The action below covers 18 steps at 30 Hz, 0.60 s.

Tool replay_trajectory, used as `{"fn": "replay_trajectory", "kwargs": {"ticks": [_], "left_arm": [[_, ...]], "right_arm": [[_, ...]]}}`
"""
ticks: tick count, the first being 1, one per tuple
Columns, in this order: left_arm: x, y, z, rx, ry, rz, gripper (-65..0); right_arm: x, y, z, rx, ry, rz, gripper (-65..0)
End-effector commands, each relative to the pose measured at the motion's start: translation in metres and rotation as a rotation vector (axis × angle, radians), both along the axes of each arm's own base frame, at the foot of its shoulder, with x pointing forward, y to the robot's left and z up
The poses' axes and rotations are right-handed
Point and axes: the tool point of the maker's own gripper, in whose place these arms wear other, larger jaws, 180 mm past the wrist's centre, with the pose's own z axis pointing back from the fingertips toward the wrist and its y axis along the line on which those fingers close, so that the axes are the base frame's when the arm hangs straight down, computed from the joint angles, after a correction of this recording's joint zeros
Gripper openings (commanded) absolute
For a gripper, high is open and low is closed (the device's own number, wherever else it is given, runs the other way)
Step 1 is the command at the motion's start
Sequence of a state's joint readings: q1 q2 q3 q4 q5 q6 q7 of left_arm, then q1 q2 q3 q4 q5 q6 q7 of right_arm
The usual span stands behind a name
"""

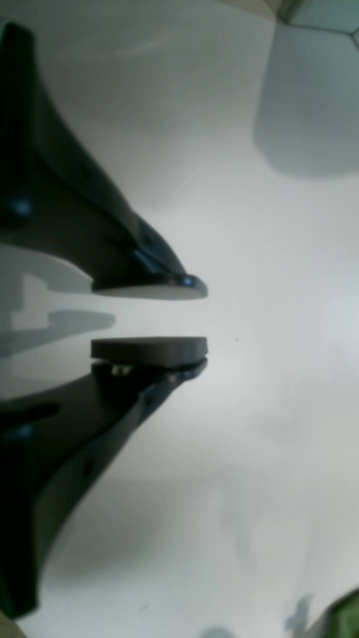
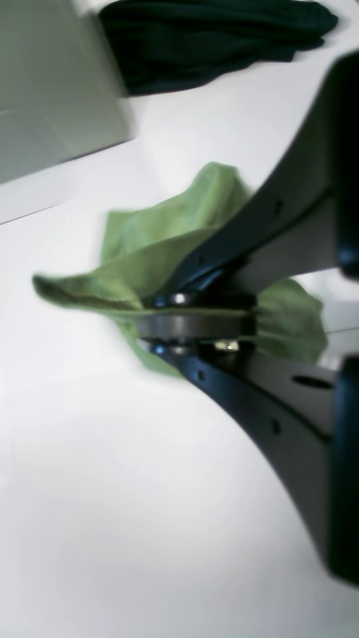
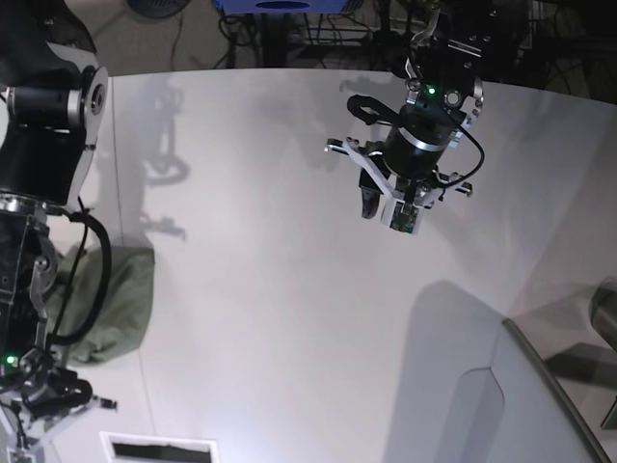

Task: Layout the t-shirt on the table in an organized manner, then fold the t-shirt properly
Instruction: 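Grasp the t-shirt with the right gripper and drag it across the table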

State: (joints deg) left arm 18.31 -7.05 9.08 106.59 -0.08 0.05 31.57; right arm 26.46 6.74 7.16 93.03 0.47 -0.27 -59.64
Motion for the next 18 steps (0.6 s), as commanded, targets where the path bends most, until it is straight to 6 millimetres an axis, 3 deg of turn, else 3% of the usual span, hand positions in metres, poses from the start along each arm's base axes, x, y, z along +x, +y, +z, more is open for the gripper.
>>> {"fn": "replay_trajectory", "kwargs": {"ticks": [1, 4, 7, 12, 15, 18], "left_arm": [[0.008, -0.001, 0.012, -0.011, -0.047, 0.001, -52.2], [0.009, -0.001, 0.013, -0.006, -0.051, 0.000, -52.2], [0.011, -0.001, 0.014, -0.006, -0.056, 0.000, -52.2], [0.013, 0.001, 0.014, -0.004, -0.059, 0.004, -52.2], [0.017, 0.019, 0.017, -0.001, -0.066, 0.059, -52.2], [0.020, 0.036, 0.019, 0.016, -0.075, 0.098, -52.2]], "right_arm": [[0.010, 0.009, 0.022, -0.018, -0.057, 0.021, -65.0], [0.019, 0.045, 0.028, -0.022, -0.073, 0.104, -65.0], [0.028, 0.101, 0.034, -0.069, -0.116, 0.276, -65.0], [0.020, 0.199, 0.034, -0.083, -0.127, 0.529, -65.0], [0.010, 0.243, 0.020, -0.074, -0.091, 0.627, -65.0], [-0.012, 0.289, -0.012, -0.121, -0.023, 0.762, -65.0]]}}
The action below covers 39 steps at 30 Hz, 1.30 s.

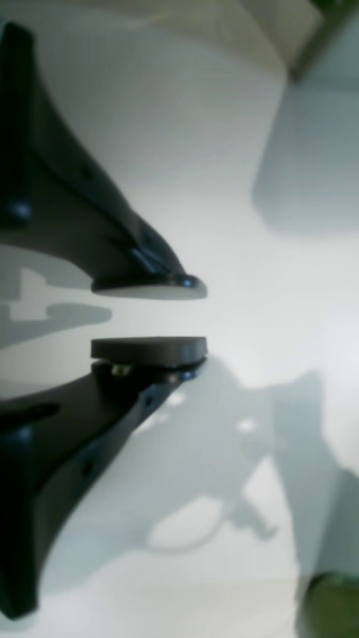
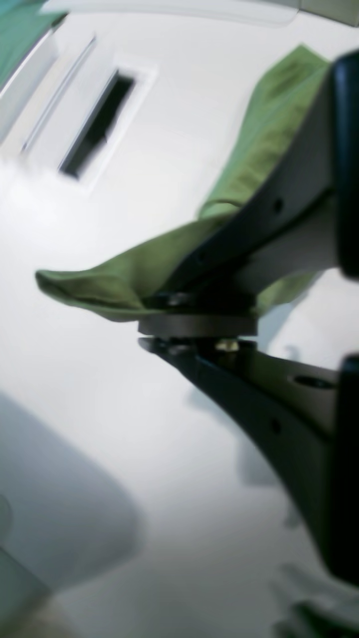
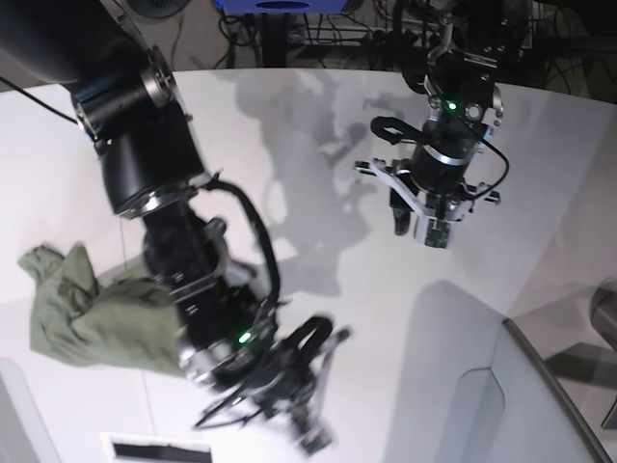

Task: Layout the t-shirt on the table in an organized manner, then fold the t-shirt properly
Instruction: 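Grasp the t-shirt with the right gripper and drag it across the table, then pull the t-shirt with the right gripper to spread it out, then release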

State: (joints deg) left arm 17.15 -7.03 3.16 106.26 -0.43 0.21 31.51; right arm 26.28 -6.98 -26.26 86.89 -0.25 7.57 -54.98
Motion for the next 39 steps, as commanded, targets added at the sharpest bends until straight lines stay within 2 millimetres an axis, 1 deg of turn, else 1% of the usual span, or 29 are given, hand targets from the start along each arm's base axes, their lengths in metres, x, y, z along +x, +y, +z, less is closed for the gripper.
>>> {"fn": "replay_trajectory", "kwargs": {"ticks": [1, 3, 5, 8, 12, 13, 14, 15, 17, 19, 20, 22, 23, 24, 26, 27, 28, 29, 30, 31, 32, 33, 35, 37, 39], "left_arm": [[0.006, 0.003, 0.012, -0.003, -0.046, 0.008, -52.2], [0.008, 0.014, 0.013, 0.008, -0.051, 0.036, -52.2], [0.008, 0.027, 0.015, 0.018, -0.056, 0.066, -52.3], [0.009, 0.037, 0.017, 0.027, -0.060, 0.091, -52.3], [0.016, 0.032, 0.021, 0.022, -0.075, 0.080, -52.3], [0.016, 0.031, 0.018, 0.018, -0.067, 0.082, -52.3], [0.016, 0.031, 0.014, 0.017, -0.060, 0.084, -52.3], [0.016, 0.031, 0.012, 0.017, -0.052, 0.085, -52.3], [0.018, 0.031, 0.009, 0.016, -0.047, 0.085, -52.3], [0.018, 0.024, 0.004, 0.013, -0.033, 0.066, -52.3], [0.018, 0.020, 0.001, 0.013, -0.027, 0.053, -52.3], [0.017, 0.012, -0.002, 0.008, -0.019, 0.032, -52.3], [0.018, 0.008, -0.003, 0.005, -0.017, 0.022, -52.3], [0.022, 0.003, -0.001, 0.002, -0.024, 0.008, -52.5], [0.024, -0.005, -0.005, -0.001, -0.015, -0.012, -54.6], [0.024, -0.007, -0.010, -0.002, -0.003, -0.016, -56.9], [0.027, -0.011, -0.012, -0.002, 0.001, -0.026, -60.2], [0.028, -0.013, -0.018, 0.000, 0.015, -0.031, -64.2], [0.028, -0.012, -0.023, 0.004, 0.029, -0.033, -65.0], [0.028, -0.010, -0.028, 0.008, 0.040, -0.030, -65.0], [0.027, -0.008, -0.031, 0.009, 0.047, -0.025, -65.0], [0.027, -0.007, -0.031, 0.011, 0.049, -0.023, -65.0], [0.024, -0.005, -0.034, 0.012, 0.056, -0.021, -65.0], [0.023, 0.005, -0.033, 0.017, 0.055, 0.006, -65.0], [0.017, 0.021, -0.037, 0.019, 0.068, 0.053, -65.0]], "right_arm": [[-0.001, 0.021, 0.013, 0.017, -0.051, 0.059, -65.0], [-0.023, 0.049, -0.003, -0.015, -0.048, 0.174, -65.0], [-0.042, 0.064, -0.016, -0.030, -0.039, 0.268, -65.0], [-0.062, 0.078, -0.029, -0.039, -0.022, 0.349, -65.0], [-0.080, 0.090, -0.040, -0.053, -0.005, 0.400, -64.1], [-0.083, 0.093, -0.040, -0.057, -0.006, 0.413, -62.6], [-0.085, 0.095, -0.041, -0.064, -0.007, 0.422, -59.3], [-0.084, 0.095, -0.040, -0.067, -0.010, 0.421, -54.6], [-0.077, 0.090, -0.036, -0.066, -0.019, 0.404, -42.8], [-0.062, 0.076, -0.025, -0.048, -0.036, 0.350, -30.5], [-0.053, 0.067, -0.017, -0.025, -0.052, 0.313, -23.9], [-0.036, 0.042, 0.004, 0.030, -0.088, 0.220, -13.5], [-0.029, 0.030, 0.013, 0.053, -0.110, 0.180, -12.0], [-0.020, 0.008, 0.019, 0.072, -0.121, 0.117, -12.8], [-0.006, -0.041, 0.015, 0.121, -0.102, -0.035, -19.1], [-0.001, -0.064, 0.011, 0.139, -0.088, -0.105, -23.1], [0.001, -0.091, 0.001, 0.155, -0.056, -0.187, -27.3], [0.000, -0.114, -0.013, 0.165, -0.011, -0.258, -30.0], [-0.002, -0.134, -0.027, 0.177, 0.029, -0.319, -30.0], [-0.005, -0.148, -0.040, 0.189, 0.061, -0.366, -28.1], [-0.008, -0.159, -0.051, 0.199, 0.090, -0.400, -24.8], [-0.011, -0.168, -0.063, 0.205, 0.121, -0.430, -19.7], [-0.015, -0.178, -0.081, 0.217, 0.168, -0.468, -12.6], [-0.014, -0.179, -0.094, 0.233, 0.178, -0.476, -12.8], [-0.012, -0.176, -0.107, 0.248, 0.184, -0.473, -15.2]]}}
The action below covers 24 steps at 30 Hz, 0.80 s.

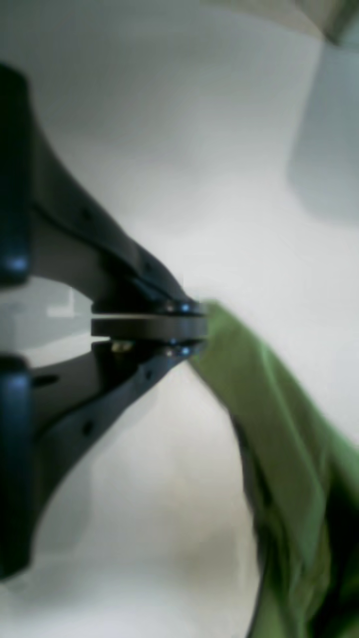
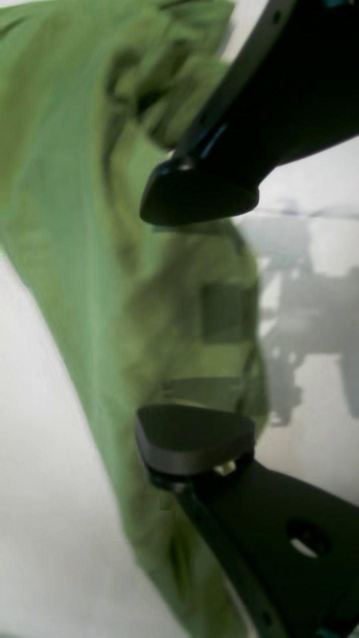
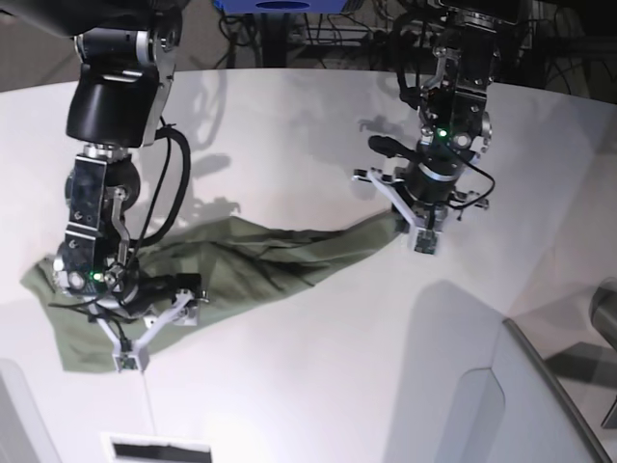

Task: Layout the t-shirt on the table in an organized manner, then fold the t-shirt properly
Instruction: 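Pull the t-shirt with the right gripper to spread it out, then release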

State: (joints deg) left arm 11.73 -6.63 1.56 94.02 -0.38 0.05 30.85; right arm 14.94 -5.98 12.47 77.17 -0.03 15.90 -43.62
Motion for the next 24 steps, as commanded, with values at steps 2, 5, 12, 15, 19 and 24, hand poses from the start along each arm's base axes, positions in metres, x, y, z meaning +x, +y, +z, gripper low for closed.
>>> {"fn": "replay_trajectory", "kwargs": {"ticks": [2, 5, 12, 15, 19, 24], "left_arm": [[0.001, 0.013, 0.007, 0.008, -0.026, 0.031, -65.0], [-0.010, 0.031, 0.002, 0.023, -0.005, 0.074, -65.0], [-0.034, 0.059, -0.008, 0.032, 0.045, 0.075, -65.0], [-0.041, 0.062, -0.011, 0.028, 0.064, 0.056, -65.0], [-0.043, 0.060, -0.012, 0.024, 0.069, 0.043, -65.0], [-0.042, 0.059, -0.010, 0.024, 0.062, 0.039, -65.0]], "right_arm": [[0.012, 0.001, 0.006, 0.011, -0.040, 0.000, -17.1], [0.010, -0.004, -0.003, 0.005, -0.024, -0.002, -20.0], [0.001, -0.036, 0.004, 0.010, -0.044, -0.103, -19.5], [-0.004, -0.044, 0.002, 0.010, -0.026, -0.124, -19.5], [-0.010, -0.049, -0.012, 0.033, 0.012, -0.150, -19.4], [-0.008, -0.042, -0.022, 0.052, 0.043, -0.139, -20.3]]}}
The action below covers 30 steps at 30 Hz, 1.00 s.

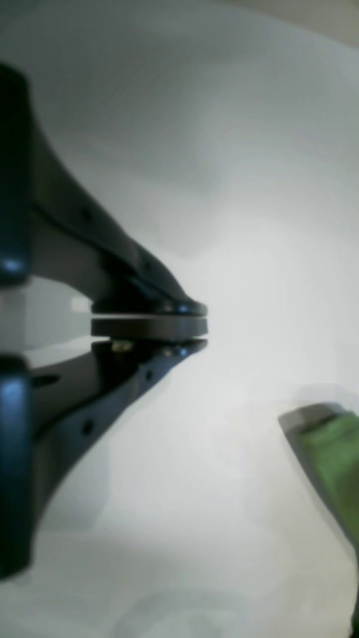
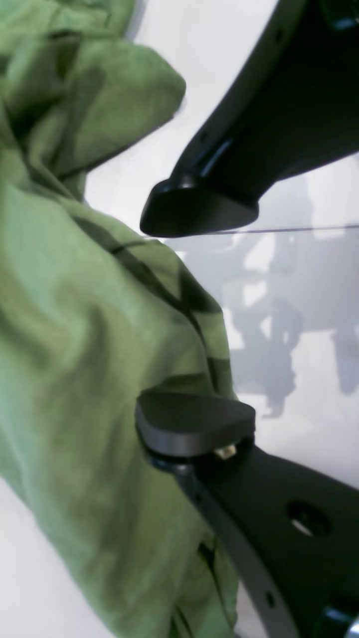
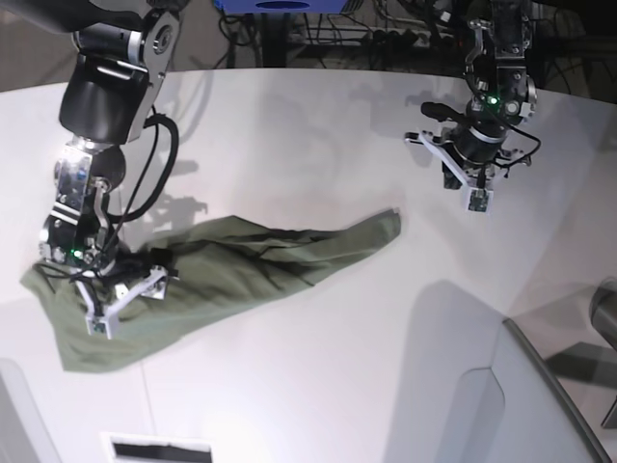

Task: Layout the t-shirt on the table in an organized manner, then fold the t-shirt properly
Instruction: 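Pull the t-shirt with the right gripper to spread it out, then release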

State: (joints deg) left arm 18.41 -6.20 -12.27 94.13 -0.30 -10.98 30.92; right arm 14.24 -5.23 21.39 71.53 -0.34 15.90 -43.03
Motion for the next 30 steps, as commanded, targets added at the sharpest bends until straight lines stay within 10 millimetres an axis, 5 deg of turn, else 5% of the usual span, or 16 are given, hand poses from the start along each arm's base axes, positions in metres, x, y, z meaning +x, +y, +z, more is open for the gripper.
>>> {"fn": "replay_trajectory", "kwargs": {"ticks": [1, 5, 10, 16, 21, 30], "left_arm": [[0.009, 0.000, 0.013, 0.005, -0.050, -0.009, -65.0], [0.012, -0.002, 0.019, 0.007, -0.068, -0.016, -65.0], [0.015, -0.003, 0.023, 0.007, -0.079, -0.019, -65.0], [0.015, -0.003, 0.023, 0.008, -0.081, -0.020, -65.0], [0.014, -0.002, 0.023, 0.008, -0.079, -0.018, -65.0], [0.015, 0.000, 0.027, 0.013, -0.089, -0.015, -65.0]], "right_arm": [[0.021, 0.000, 0.019, 0.002, -0.070, 0.001, -20.3], [0.029, 0.005, 0.018, 0.013, -0.087, 0.008, -25.5], [0.044, 0.006, 0.032, 0.014, -0.119, 0.010, -65.0], [0.075, 0.017, 0.071, 0.000, -0.147, 0.059, -65.0], [0.111, 0.063, 0.119, -0.065, -0.235, 0.217, -65.0], [0.136, 0.157, 0.146, -0.101, -0.333, 0.476, -65.0]]}}
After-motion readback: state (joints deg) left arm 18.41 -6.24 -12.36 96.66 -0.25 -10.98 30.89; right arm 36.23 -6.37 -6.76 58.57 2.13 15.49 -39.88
